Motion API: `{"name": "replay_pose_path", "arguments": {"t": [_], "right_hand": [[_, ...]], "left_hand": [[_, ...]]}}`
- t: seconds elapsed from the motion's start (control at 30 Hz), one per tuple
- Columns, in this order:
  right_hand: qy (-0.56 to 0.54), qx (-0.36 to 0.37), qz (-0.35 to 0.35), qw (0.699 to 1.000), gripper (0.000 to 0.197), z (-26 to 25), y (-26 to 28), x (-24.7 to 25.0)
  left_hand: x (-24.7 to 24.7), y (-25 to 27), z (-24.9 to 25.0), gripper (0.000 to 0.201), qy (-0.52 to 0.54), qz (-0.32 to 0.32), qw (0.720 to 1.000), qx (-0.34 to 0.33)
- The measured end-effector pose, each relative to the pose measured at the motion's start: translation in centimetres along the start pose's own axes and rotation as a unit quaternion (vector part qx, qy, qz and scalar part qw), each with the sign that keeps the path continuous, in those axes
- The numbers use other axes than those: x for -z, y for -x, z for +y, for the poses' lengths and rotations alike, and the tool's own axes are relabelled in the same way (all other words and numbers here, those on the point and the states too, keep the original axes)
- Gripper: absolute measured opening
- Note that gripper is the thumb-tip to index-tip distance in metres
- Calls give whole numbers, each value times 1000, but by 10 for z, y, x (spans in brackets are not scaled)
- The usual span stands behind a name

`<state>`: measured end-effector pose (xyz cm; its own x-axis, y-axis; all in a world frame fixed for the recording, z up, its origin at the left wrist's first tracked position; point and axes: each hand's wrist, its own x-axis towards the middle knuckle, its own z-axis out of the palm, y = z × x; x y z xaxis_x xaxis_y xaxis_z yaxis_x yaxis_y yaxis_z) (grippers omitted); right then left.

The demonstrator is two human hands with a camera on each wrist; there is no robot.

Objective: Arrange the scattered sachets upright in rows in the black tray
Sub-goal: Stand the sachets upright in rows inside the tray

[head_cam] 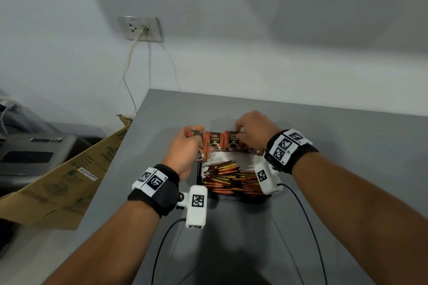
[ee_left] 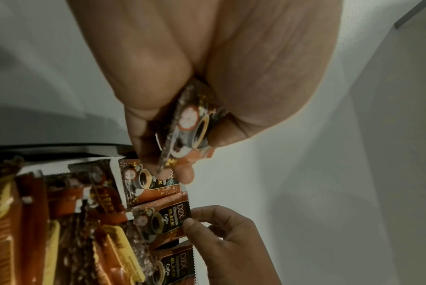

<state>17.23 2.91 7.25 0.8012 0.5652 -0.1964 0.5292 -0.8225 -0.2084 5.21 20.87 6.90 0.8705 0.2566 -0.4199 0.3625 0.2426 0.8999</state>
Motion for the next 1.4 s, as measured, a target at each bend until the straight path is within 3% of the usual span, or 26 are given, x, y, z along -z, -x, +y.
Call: {"name": "replay_pose_path", "arguments": {"t": [0.2,0.33,0.4,0.6,0.77,1.4], "right_hand": [[-149,26,68,986,38,-1,11,23],[-260,50,8,964,19,-17,29,35],[-276,49,21,960,10,-15,34,39],[-164,-10,60,985,16,27,38,37],[-67,-18,5,998,24,40,35,2],[-96,-36,29,994,22,46,30,-18]], "left_hand": [[-8,2,2,51,-18,-51,998,-25],[-28,7,10,43,-13,-92,994,-59],[-36,7,12,38,-20,-92,993,-73],[-26,-3,5,26,-25,0,999,-45],[-18,-2,1,27,-43,-14,998,-33],[-17,0,-1,28,-56,-6,998,-11]]}}
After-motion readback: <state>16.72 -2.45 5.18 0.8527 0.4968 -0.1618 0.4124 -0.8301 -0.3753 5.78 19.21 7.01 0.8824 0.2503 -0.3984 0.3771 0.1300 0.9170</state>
